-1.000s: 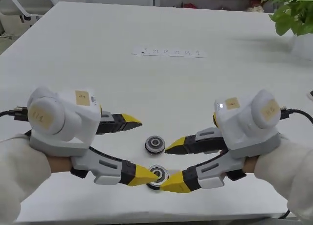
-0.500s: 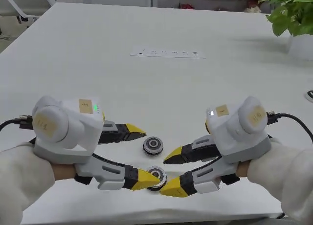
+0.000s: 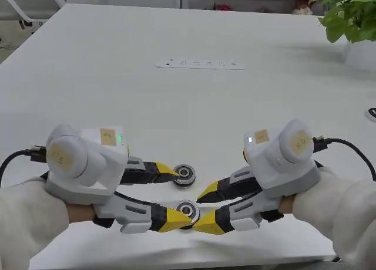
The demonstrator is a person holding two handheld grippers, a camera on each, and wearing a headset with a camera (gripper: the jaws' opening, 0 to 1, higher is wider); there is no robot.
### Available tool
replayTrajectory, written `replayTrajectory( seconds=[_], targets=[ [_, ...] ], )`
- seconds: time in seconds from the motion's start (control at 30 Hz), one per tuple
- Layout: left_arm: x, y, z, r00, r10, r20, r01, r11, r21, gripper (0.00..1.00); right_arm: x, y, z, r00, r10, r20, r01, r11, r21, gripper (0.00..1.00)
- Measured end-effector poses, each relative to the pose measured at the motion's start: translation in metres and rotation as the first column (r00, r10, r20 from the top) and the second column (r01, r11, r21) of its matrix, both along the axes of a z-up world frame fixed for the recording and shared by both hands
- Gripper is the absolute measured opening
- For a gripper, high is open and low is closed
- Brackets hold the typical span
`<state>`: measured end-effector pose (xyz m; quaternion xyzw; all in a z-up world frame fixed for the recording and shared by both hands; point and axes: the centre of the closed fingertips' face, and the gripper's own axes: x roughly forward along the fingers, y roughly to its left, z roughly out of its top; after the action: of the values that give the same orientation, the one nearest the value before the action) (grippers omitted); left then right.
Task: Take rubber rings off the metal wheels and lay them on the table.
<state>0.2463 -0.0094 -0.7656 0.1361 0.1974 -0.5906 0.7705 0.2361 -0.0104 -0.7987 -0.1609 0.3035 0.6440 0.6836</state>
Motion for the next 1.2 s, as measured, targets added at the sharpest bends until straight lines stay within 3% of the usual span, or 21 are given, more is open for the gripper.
replayTrajectory(
  seconds=[0.27,0.57,1.2],
  targets=[
    [-0.002,-0.001,-0.007,1.0,-0.013,-0.016,0.013,1.0,0.004,0.41,0.003,-0.001,-0.002,1.0,-0.011,0.013,0.011,1.0,-0.011,0.24],
    [0.0,-0.001,-0.012,1.0,-0.018,-0.009,0.018,1.0,0.006,0.31,0.003,-0.003,-0.007,1.0,-0.004,0.018,0.005,1.0,-0.027,0.21],
    [-0.004,-0.002,-0.024,0.999,-0.037,-0.008,0.037,0.999,0.014,0.19,0.005,-0.001,-0.007,1.0,-0.011,0.009,0.011,1.0,-0.002,0.19]
  ],
)
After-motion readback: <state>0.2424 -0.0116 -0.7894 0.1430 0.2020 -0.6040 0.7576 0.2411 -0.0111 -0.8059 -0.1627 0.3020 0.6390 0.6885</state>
